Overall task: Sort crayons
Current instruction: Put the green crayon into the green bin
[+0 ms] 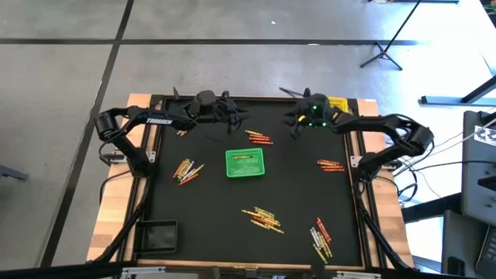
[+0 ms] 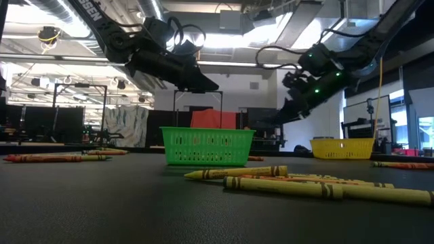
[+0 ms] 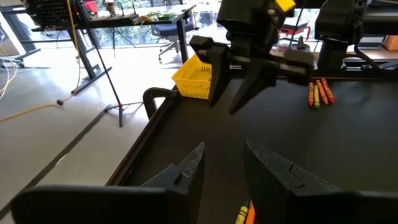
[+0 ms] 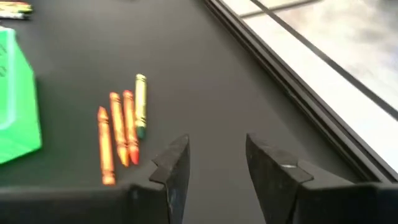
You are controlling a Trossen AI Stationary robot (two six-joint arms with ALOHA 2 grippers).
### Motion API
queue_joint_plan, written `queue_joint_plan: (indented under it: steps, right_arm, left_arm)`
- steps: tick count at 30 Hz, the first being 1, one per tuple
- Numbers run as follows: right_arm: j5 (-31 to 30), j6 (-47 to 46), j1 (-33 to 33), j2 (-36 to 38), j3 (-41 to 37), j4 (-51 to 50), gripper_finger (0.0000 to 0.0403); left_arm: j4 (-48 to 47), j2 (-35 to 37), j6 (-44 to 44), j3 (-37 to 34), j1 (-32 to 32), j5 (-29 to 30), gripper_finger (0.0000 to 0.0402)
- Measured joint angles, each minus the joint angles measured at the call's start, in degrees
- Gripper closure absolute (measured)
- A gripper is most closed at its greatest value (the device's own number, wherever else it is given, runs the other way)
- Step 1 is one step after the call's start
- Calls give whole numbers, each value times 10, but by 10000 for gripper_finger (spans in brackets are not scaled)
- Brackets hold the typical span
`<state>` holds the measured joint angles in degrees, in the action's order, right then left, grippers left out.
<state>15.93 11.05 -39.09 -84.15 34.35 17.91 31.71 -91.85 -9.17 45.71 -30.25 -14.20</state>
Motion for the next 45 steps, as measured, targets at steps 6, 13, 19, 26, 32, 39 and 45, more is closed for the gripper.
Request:
queue_joint_plan:
  steps: [6,13,19,26,32,39,45]
  right_arm:
    - [-5,1,45,-64,45,13,248]
    - [-73,30,67,-86,79,-33,248]
    - [-81,29,68,-86,81,-34,248]
    - [-80,29,68,-86,81,-35,248]
    - [-80,29,68,-86,81,-54,248]
    - [-80,30,68,-86,81,-55,249]
    - [-80,30,68,-86,81,-49,249]
  left_arm:
    - [-9,0,-4,0,4,7,306]
    - [-102,0,-24,10,-6,45,306]
    - [-249,-18,-81,66,-26,43,306]
    - [-382,-85,-177,152,-34,33,306]
    - [-397,-141,-228,186,-34,31,305]
    - [-392,-166,-229,193,-34,22,275]
    - [-396,-185,-228,193,-34,21,267]
